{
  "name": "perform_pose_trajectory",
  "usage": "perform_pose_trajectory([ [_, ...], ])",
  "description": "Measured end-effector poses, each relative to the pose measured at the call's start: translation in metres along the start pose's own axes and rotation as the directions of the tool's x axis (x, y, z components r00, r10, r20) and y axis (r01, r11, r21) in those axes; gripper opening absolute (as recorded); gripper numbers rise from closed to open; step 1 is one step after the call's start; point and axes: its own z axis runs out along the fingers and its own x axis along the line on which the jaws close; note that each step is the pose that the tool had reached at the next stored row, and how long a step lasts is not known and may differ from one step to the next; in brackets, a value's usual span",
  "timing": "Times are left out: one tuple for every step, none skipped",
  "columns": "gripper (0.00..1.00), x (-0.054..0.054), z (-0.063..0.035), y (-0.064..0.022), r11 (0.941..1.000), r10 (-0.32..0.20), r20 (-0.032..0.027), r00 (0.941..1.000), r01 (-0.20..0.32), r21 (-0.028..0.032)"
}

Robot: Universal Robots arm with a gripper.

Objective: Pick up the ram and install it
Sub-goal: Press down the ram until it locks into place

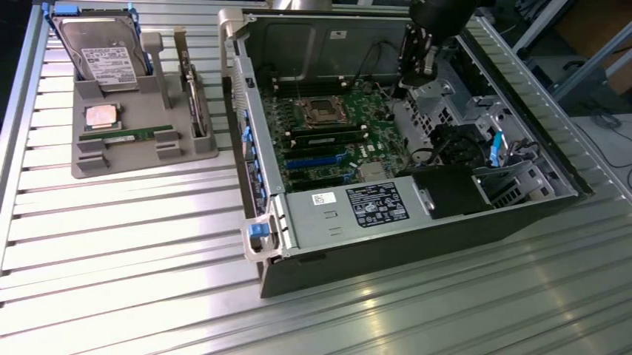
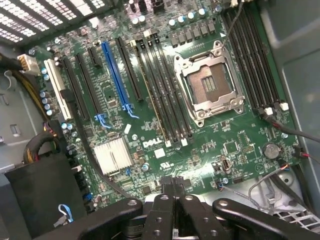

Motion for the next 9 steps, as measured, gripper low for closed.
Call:
perform_pose_trajectory([
  [0.11,0.0000,0.0000,0.0000,1.0000,0.008,-0.0004,1.0000,-0.008,-0.0005],
  [0.11,0.0000,0.0000,0.0000,0.9998,0.021,-0.0008,0.9998,-0.021,-0.0012],
  [0.11,0.0000,0.0000,0.0000,0.9995,0.031,-0.0012,0.9995,-0.031,-0.0019],
  [0.11,0.0000,0.0000,0.0000,0.9987,0.051,-0.0018,0.9987,-0.051,-0.0032],
  [0.11,0.0000,0.0000,0.0000,0.9979,0.065,-0.0022,0.9979,-0.065,-0.0040],
  [0.11,0.0000,0.0000,0.0000,0.9966,0.082,-0.0027,0.9966,-0.082,-0.0052],
  [0.11,0.0000,0.0000,0.0000,0.9956,0.094,-0.0029,0.9956,-0.094,-0.0059],
  [0.11,0.0000,0.0000,0.0000,0.9946,0.103,-0.0032,0.9947,-0.103,-0.0066],
  [0.11,0.0000,0.0000,0.0000,0.9937,0.112,-0.0034,0.9937,-0.112,-0.0072],
])
